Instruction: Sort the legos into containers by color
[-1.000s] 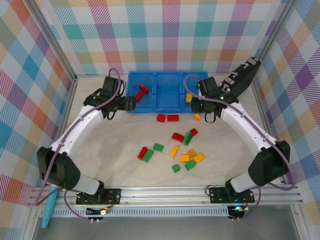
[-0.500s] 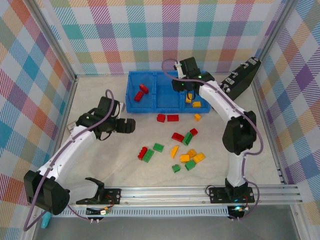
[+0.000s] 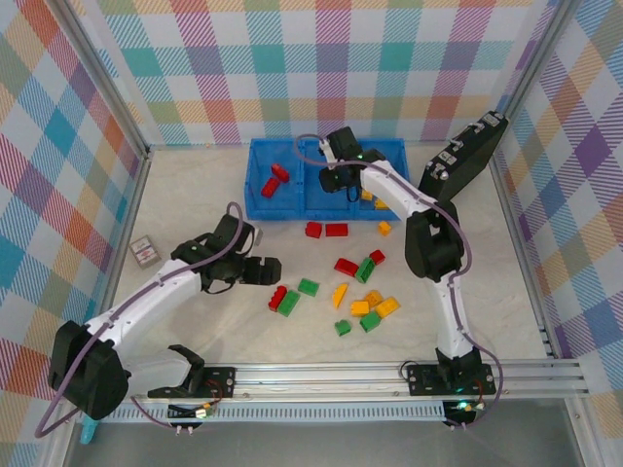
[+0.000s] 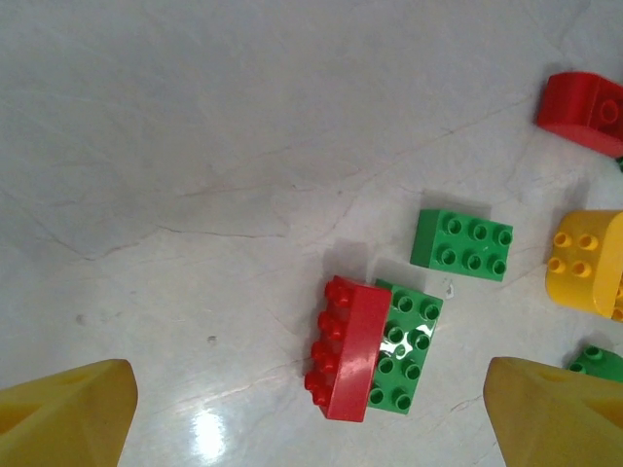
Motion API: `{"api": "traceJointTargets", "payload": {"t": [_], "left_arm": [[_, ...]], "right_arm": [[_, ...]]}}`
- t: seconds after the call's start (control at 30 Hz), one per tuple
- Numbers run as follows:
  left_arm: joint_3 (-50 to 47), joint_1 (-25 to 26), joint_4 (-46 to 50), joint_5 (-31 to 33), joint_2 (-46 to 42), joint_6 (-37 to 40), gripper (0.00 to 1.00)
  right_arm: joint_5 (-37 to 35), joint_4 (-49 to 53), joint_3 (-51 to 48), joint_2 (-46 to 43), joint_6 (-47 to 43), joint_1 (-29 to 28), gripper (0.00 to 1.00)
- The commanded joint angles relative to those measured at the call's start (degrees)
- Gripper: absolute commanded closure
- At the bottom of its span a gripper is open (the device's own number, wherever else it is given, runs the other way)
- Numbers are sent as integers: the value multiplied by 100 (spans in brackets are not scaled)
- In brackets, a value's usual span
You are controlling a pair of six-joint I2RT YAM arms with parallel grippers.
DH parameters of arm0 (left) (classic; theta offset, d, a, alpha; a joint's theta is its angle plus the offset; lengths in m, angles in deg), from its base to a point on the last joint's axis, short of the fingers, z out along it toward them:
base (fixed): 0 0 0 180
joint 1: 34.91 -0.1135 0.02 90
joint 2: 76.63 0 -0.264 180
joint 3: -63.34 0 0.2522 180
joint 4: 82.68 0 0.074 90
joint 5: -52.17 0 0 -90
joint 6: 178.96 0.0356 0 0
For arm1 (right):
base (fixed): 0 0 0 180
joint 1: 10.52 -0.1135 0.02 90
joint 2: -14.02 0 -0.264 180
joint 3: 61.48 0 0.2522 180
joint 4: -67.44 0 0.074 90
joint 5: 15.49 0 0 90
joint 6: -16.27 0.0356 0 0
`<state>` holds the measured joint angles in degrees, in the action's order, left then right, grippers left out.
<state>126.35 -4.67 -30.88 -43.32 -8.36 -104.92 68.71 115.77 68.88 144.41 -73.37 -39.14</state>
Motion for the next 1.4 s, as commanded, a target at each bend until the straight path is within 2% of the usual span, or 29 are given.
{"api": "traceJointTargets", "payload": {"t": [0.0, 0.23, 0.37, 0.53, 0.67, 0.93, 1.13, 1.3, 1.37], "left_arm": [[-170, 184, -301, -71, 159, -270, 9], [-434, 562, -537, 93, 527, -489, 10], [-410, 749, -713, 189, 826, -582, 10], [-367, 841, -851, 296, 1171, -658, 14], [-305, 857, -835, 373, 1467, -657, 17], [-248, 871, -825, 440, 1872, -704, 30], [-242, 876, -781, 498, 1961, -741, 47], [-328, 876, -712, 540, 1947, -802, 51], [-387, 875, -678, 563, 1895, -832, 56]], "right_arm": [[131, -108, 128, 140, -106, -65, 68], [220, -64, 274, 508, -135, -73, 66], [213, -108, 245, 552, -92, -73, 59], [202, -143, 213, 467, -104, -73, 51], [230, -142, 167, 338, -124, -73, 51], [246, -195, -103, -175, -211, -73, 52], [137, -251, -484, -690, -218, -73, 52], [-5, -292, -793, -1022, -242, -73, 51], [-73, -295, -895, -1108, -263, -72, 51]]}}
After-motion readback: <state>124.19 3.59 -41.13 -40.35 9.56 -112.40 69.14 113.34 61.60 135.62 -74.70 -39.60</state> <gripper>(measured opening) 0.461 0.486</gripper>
